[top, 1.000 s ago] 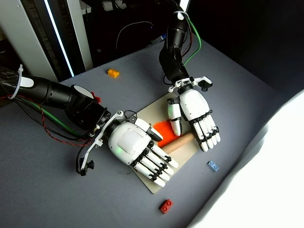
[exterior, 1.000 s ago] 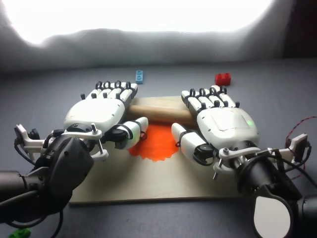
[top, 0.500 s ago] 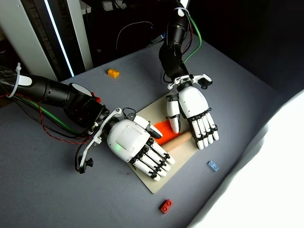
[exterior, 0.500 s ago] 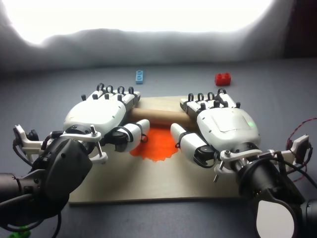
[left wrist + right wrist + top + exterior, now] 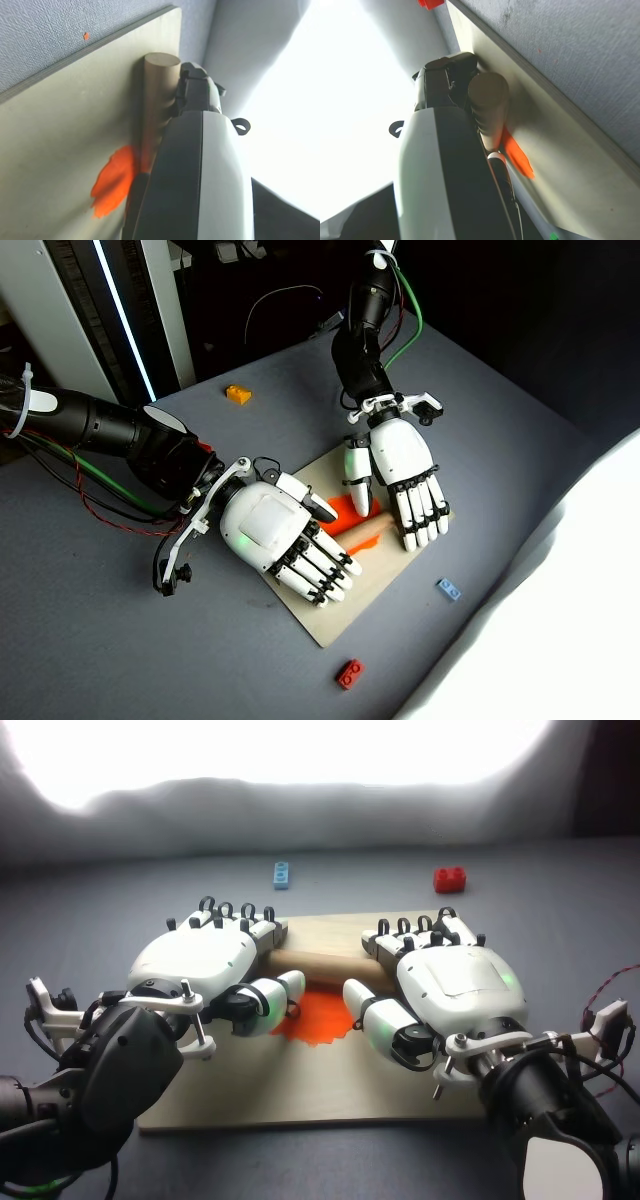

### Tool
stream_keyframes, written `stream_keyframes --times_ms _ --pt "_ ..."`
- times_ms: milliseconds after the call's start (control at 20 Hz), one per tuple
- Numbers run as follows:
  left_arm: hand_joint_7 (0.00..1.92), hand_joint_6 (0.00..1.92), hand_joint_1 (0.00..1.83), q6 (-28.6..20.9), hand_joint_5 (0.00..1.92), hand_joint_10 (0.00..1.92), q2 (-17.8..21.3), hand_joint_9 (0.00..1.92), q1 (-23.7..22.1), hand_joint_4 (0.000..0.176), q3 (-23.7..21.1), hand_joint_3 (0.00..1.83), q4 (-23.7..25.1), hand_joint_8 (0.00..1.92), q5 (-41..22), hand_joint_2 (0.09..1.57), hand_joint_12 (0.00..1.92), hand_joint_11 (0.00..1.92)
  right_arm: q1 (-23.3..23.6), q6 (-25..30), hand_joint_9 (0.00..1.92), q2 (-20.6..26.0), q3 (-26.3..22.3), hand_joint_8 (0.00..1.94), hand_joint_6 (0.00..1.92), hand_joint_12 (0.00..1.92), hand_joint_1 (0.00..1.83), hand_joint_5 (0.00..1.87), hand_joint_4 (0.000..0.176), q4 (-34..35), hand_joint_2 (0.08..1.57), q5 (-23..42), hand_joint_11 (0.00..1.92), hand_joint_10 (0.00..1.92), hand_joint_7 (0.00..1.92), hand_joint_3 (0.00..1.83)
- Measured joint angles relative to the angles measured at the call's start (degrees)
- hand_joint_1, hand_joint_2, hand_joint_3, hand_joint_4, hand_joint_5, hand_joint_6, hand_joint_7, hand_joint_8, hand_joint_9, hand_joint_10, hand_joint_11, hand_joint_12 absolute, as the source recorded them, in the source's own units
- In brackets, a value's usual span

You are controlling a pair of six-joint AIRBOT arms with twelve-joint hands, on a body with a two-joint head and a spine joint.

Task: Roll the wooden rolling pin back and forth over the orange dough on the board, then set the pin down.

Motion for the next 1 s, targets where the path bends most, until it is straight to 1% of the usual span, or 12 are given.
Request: stream_keyframes --times_ms 200,400,500,550,600,650,700,900,1000 --pt "0.23 0.0 0.0 0.0 0.2 0.0 0.8 0.2 0.3 0.0 -1.5 0.0 0.0 0.0 0.0 1.56 0.3 0.0 0.0 0.0 0.4 0.5 -0.6 0.01 0.01 1.03 0.0 0.41 0.0 0.0 1.52 0.2 0.0 0.01 0.44 0.0" --pt "0.22 0.0 0.0 0.0 0.19 0.0 1.3 0.18 0.3 0.0 -2.4 0.0 -0.1 0.0 0.1 1.56 0.22 0.0 0.0 -0.1 0.39 0.9 -1.1 0.0 0.0 1.05 0.0 0.4 0.0 0.0 1.52 0.3 0.0 0.01 0.43 0.0" --pt "0.23 0.01 0.0 0.0 0.21 0.01 2.0 0.2 0.3 0.0 -3.2 0.0 -0.1 0.0 0.3 1.55 0.3 0.0 0.0 -0.1 0.4 1.2 -1.2 0.0 0.01 1.08 0.0 0.41 0.0 0.0 1.52 0.4 0.0 0.01 0.43 0.0" --pt "0.23 0.01 0.0 0.0 0.21 0.01 2.1 0.2 0.4 0.0 -3.5 0.0 0.0 0.0 0.4 1.55 0.3 0.0 0.0 -0.1 0.4 1.3 -1.3 0.0 0.01 1.08 0.0 0.41 0.0 0.0 1.52 0.5 0.0 0.01 0.43 0.0" --pt "0.23 0.0 0.0 0.0 0.21 0.0 2.4 0.2 0.4 0.0 -3.8 0.0 -0.2 0.0 0.4 1.55 0.28 0.0 0.0 0.0 0.39 1.4 -1.3 0.0 0.01 0.99 0.0 0.41 0.0 0.0 1.52 0.5 0.0 0.0 0.43 0.0" --pt "0.24 0.0 0.0 0.0 0.22 0.01 2.6 0.22 0.4 0.0 -4.2 0.0 -0.2 0.0 0.5 1.55 0.33 0.0 0.0 0.0 0.38 1.6 -1.4 0.0 0.0 0.93 0.0 0.41 0.0 0.0 1.52 0.6 0.0 0.0 0.43 0.0" --pt "0.24 0.0 0.0 0.0 0.22 0.0 3.0 0.22 0.4 0.0 -4.6 0.0 -0.2 0.0 0.6 1.55 0.33 0.0 0.0 0.1 0.39 1.8 -1.4 0.0 0.0 0.96 0.0 0.41 0.0 0.0 1.52 0.7 0.0 0.0 0.42 0.0" --pt "0.23 0.0 0.0 0.0 0.2 0.0 3.9 0.21 0.5 0.0 -5.7 0.0 -0.3 0.0 0.7 1.55 0.3 0.0 -0.2 0.2 0.39 2.2 -1.7 0.0 0.0 0.96 0.0 0.41 0.0 0.0 1.52 0.7 0.0 0.0 0.43 0.0" --pt "0.22 0.0 0.0 0.0 0.19 0.0 4.7 0.19 0.5 0.0 -6.4 0.0 -0.5 0.0 0.8 1.56 0.24 0.0 -0.2 0.2 0.4 2.6 -2.2 0.0 0.01 1.03 0.0 0.42 0.0 0.1 1.52 0.7 0.0 0.0 0.44 0.0"
